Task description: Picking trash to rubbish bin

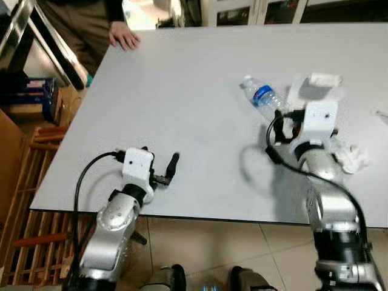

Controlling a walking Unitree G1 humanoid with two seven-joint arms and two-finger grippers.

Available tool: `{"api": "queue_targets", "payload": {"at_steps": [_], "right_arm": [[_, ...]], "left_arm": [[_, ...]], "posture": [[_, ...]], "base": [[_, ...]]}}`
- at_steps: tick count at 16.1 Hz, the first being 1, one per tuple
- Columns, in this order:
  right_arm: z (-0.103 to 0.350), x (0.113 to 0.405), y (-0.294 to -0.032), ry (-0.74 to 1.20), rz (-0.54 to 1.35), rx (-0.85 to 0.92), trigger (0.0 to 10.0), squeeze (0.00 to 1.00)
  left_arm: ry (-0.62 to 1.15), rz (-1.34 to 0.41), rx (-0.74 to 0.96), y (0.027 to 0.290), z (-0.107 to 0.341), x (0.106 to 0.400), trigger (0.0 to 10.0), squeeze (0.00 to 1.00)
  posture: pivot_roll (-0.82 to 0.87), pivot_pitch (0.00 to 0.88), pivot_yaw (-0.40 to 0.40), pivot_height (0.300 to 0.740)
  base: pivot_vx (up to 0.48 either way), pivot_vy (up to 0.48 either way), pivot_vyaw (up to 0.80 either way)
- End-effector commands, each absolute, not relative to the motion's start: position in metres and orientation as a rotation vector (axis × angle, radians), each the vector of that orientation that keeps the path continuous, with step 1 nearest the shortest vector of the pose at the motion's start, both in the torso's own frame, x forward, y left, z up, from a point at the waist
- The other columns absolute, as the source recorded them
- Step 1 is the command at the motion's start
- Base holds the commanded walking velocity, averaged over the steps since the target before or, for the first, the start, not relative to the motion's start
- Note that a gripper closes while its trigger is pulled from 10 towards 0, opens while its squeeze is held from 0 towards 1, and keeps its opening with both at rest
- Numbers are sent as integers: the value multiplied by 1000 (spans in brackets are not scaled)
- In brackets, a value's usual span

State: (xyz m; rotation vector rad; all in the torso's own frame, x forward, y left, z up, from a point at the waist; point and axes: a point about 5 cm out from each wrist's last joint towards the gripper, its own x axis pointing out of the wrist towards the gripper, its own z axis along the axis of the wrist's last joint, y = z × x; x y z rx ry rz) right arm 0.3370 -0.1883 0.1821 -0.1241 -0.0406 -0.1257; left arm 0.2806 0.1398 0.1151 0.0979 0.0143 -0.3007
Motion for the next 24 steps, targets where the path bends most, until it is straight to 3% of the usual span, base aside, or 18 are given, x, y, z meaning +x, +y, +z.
{"api": "queue_targets", "payload": {"at_steps": [1,15,24], "right_arm": [[181,341,-188,-18,-107,-125,10000,0],[209,368,-188,-90,-62,-151,10000,0],[203,379,-182,-49,-16,-134,10000,0]], "left_arm": [[24,-300,109,143,116,278,10000,0],[49,-273,120,146,118,272,10000,0],[71,-275,127,147,116,265,10000,0]], "posture": [[8,247,97,740],[32,248,90,740],[41,268,90,740]], "base": [[0,0,0],[0,0,0],[0,0,0]]}}
